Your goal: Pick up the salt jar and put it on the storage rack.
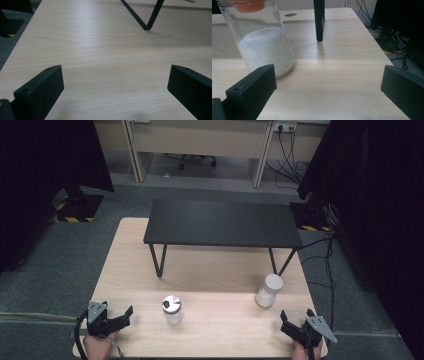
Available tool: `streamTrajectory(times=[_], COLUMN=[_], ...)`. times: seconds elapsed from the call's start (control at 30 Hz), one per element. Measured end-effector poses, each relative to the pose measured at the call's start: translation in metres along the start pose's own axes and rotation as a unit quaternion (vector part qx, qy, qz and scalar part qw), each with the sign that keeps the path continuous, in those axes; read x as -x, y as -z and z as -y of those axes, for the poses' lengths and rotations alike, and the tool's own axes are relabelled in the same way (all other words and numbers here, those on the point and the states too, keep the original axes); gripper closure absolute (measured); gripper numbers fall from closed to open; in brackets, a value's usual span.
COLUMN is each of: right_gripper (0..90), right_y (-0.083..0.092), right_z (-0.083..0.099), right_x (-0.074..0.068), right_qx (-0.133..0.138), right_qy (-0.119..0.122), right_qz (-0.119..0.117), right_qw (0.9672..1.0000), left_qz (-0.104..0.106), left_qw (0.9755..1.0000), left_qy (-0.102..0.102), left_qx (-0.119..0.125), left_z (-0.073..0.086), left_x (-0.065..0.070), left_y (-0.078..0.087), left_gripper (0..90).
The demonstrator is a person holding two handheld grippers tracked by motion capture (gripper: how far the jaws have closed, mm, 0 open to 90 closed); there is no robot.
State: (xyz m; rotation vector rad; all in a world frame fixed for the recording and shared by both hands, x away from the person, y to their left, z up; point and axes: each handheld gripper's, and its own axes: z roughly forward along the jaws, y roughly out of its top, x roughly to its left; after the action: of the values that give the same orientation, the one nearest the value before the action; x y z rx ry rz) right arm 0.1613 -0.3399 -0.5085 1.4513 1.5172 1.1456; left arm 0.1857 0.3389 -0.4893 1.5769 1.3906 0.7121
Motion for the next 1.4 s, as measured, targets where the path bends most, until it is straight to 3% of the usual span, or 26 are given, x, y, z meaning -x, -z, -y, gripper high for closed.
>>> streamTrajectory(times=[0.17,0.47,0.7,0.83,0.97,1.4], right_gripper=[0.3,0.3,0.3,0.3,0.3,0.3], right_y=[0.0,-0.001,-0.001,-0.001,0.0,0.0], right_z=[-0.001,-0.002,-0.001,-0.001,-0.001,-0.001], right_x=[0.0,0.0,0.0,0.001,0.001,0.002], right_qx=[-0.002,-0.005,-0.003,-0.003,-0.002,-0.002], right_qy=[0.004,0.005,0.005,0.005,0.004,0.004], right_qz=[0.0,-0.001,-0.004,-0.005,-0.006,-0.009], right_qw=[1.0,1.0,1.0,1.0,1.0,0.9999], left_qz=[0.011,0.039,0.054,0.072,0.096,0.127], left_qw=[0.9997,0.999,0.9979,0.9966,0.9937,0.9884], left_qy=[-0.022,-0.019,-0.03,-0.033,-0.043,-0.064], left_qx=[-0.002,0.013,0.018,0.025,0.041,0.054], left_z=[0.0,0.002,0.002,0.005,0.01,0.014], left_x=[0.001,0.0,0.002,0.002,0.001,0.012], left_y=[-0.001,0.002,0.004,0.007,0.012,0.016], left_gripper=[0.0,0.0,0.0,0.0,0.0,0.0])
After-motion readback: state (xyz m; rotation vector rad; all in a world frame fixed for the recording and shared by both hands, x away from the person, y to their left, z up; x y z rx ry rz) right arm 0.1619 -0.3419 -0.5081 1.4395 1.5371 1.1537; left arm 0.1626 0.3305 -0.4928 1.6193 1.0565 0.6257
